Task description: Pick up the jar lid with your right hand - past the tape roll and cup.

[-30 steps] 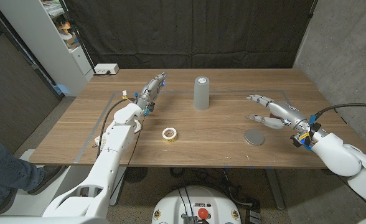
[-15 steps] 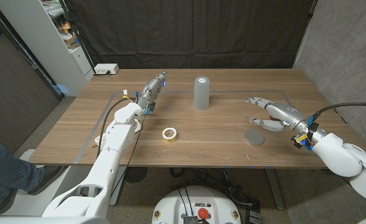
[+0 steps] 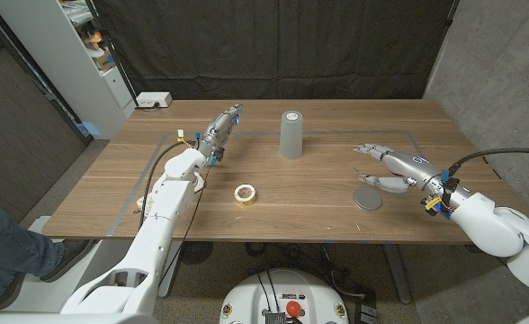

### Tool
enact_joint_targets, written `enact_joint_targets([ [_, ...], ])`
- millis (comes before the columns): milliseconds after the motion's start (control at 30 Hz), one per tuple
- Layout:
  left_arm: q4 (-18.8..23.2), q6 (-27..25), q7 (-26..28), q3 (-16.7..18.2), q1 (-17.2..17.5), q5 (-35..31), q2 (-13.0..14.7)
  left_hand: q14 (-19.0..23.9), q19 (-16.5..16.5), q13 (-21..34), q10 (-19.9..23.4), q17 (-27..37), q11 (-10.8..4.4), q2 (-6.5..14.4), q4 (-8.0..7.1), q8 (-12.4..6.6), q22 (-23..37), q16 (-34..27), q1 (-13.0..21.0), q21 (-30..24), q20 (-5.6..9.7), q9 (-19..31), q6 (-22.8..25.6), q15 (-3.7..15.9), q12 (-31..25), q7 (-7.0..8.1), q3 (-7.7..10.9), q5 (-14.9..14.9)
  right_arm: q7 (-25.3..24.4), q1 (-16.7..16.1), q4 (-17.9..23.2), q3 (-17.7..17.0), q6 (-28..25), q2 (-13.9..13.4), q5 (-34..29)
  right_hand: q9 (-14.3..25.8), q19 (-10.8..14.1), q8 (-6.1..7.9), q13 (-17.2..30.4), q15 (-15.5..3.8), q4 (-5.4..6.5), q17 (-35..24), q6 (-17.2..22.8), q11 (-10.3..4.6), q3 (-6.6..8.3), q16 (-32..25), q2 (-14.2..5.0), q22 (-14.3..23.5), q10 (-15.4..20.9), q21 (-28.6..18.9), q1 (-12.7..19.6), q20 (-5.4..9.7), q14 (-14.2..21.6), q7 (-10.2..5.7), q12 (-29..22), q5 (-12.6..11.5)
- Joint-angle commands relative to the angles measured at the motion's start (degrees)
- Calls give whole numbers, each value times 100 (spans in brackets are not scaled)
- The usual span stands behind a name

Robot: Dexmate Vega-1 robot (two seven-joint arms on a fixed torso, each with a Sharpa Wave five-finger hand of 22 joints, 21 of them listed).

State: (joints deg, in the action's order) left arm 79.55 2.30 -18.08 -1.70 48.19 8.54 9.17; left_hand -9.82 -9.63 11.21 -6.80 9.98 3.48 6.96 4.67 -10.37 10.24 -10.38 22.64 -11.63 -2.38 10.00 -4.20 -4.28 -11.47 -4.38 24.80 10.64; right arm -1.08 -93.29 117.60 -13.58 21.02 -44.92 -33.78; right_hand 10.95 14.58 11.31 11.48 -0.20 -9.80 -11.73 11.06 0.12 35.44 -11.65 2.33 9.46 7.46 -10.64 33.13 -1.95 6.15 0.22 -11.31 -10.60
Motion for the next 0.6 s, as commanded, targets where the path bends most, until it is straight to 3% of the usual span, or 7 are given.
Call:
enact_joint_targets([
  [33,47,-4,-1,11,42,13,14,-82,-220,-5,-57,23,-14,23,34,-24,18,-10,-14,0,-40,23,30,-9,-45,-23,11,37,18,-122,166,-33,-115,38,-272,4,34,4,-3,8,-29,5,5,-5,5,-14,79,16,17,-12,-6,-41,22,-32,0,-11],
  [600,-50,32,-60,28,16,34,21,-84,-223,-5,-58,23,-6,25,43,-29,19,-12,-23,2,-29,23,42,-10,-47,-29,10,37,125,-115,250,111,-322,-67,-609,5,40,-4,-2,19,-16,4,-21,-7,-6,-21,159,16,-3,-14,1,-93,37,-56,6,-28],
])
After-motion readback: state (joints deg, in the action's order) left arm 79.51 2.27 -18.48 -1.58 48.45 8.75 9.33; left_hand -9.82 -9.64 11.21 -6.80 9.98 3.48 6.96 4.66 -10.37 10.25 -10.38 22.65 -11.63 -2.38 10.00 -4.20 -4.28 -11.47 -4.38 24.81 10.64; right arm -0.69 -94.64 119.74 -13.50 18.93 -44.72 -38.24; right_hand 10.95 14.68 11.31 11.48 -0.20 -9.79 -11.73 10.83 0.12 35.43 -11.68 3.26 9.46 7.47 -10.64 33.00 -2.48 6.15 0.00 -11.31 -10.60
